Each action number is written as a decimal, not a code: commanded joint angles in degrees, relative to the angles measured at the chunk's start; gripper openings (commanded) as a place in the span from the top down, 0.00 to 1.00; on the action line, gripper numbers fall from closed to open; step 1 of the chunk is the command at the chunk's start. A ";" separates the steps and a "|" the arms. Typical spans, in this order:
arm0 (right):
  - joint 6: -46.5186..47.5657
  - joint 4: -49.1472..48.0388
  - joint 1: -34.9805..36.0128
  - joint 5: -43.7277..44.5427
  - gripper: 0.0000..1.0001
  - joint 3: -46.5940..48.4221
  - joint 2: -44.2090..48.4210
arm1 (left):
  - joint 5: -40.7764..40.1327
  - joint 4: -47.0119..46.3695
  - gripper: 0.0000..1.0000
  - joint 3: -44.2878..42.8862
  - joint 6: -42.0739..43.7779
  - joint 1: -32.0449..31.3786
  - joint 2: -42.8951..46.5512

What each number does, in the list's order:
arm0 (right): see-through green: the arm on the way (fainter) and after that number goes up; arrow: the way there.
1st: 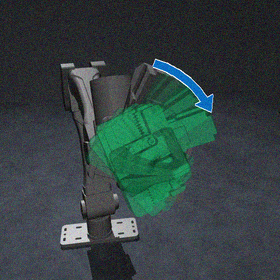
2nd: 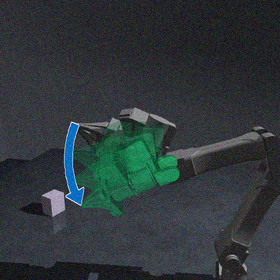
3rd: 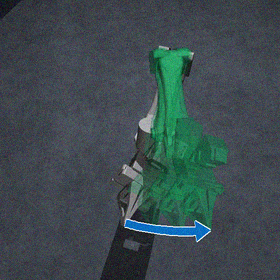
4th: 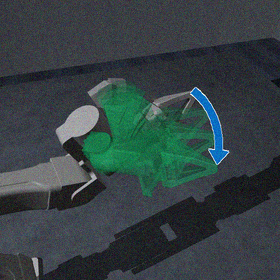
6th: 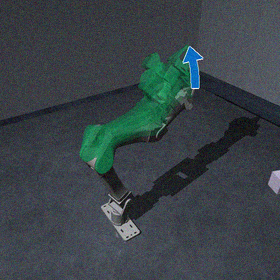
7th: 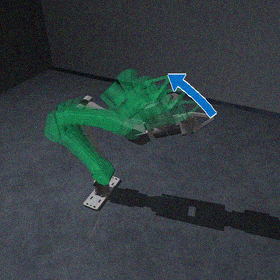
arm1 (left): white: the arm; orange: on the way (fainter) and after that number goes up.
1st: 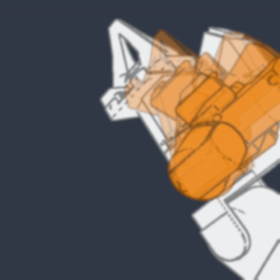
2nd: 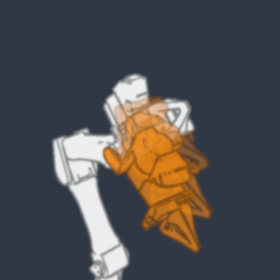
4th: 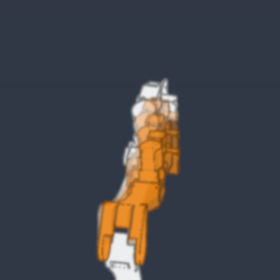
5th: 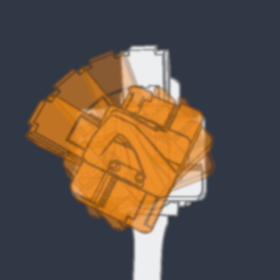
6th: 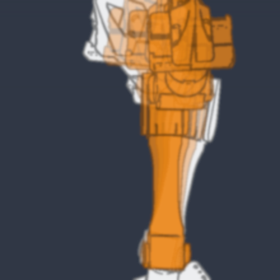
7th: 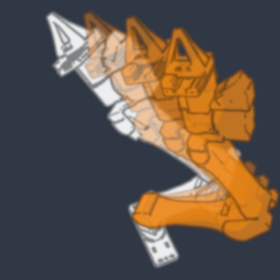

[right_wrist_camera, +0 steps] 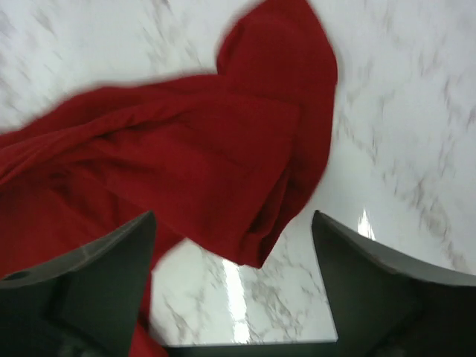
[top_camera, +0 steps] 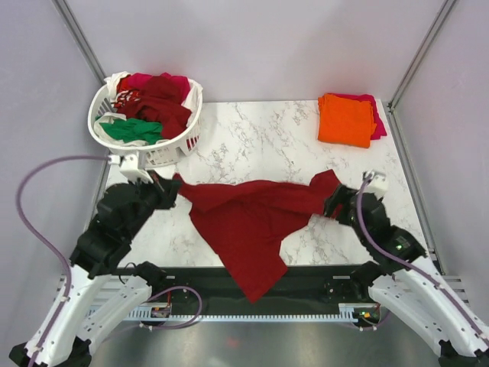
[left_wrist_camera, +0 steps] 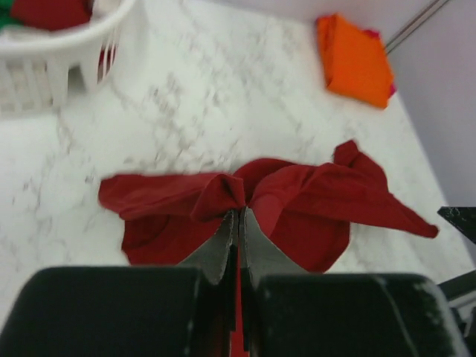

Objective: Fold and stack the t-shirts
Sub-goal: Flatten the tshirt out

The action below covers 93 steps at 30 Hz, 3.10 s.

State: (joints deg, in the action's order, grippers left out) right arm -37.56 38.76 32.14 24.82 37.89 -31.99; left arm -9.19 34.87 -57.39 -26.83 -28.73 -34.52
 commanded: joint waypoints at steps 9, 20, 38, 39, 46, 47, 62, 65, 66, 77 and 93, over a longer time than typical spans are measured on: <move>-3.24 -3.51 0.03 2.33 0.02 3.76 -12.11 | -5.40 5.91 0.98 14.14 -6.04 -0.01 6.13; 1.08 -16.61 -6.64 1.82 0.32 2.10 -26.54 | -6.11 8.02 0.98 12.03 -2.18 -0.01 5.96; 2.76 -31.99 -19.57 -15.85 0.39 -5.63 -40.60 | -5.75 7.93 0.98 12.30 -2.35 -0.01 4.99; 2.67 -32.60 -19.92 -15.85 0.40 -5.63 -41.05 | -5.84 7.84 0.98 12.30 -2.35 -0.01 4.99; 3.81 -34.72 -21.68 -16.91 0.42 -6.42 -43.60 | -6.01 7.84 0.98 12.39 -2.35 -0.01 5.17; 3.90 -34.81 -21.94 -17.26 0.42 -6.51 -43.86 | -6.01 7.93 0.98 12.39 -2.44 -0.01 5.17; 4.43 -35.69 -22.82 -18.49 0.83 -7.13 -43.16 | -6.28 8.02 0.98 12.47 -2.61 -0.01 4.73; 4.43 -34.90 -22.82 -18.93 1.00 -7.04 -41.58 | -6.28 7.93 0.98 12.47 -2.53 -0.01 4.73; 4.25 -34.37 -22.82 -19.28 1.00 -6.95 -41.14 | -6.19 7.93 0.98 12.39 -2.61 -0.01 4.55; 2.76 -26.47 -22.56 -24.64 1.00 -0.56 -28.58 | -6.98 7.93 0.98 12.56 -2.70 -0.01 4.11; 10.05 -3.44 -22.56 -23.33 1.00 41.99 -8.18 | -4.18 9.69 0.98 -27.66 4.94 0.08 -1.33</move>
State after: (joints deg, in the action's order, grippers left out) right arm -29.19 29.93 9.52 -0.14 74.35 -41.17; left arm -15.05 46.61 -74.74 -26.89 -28.73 -34.02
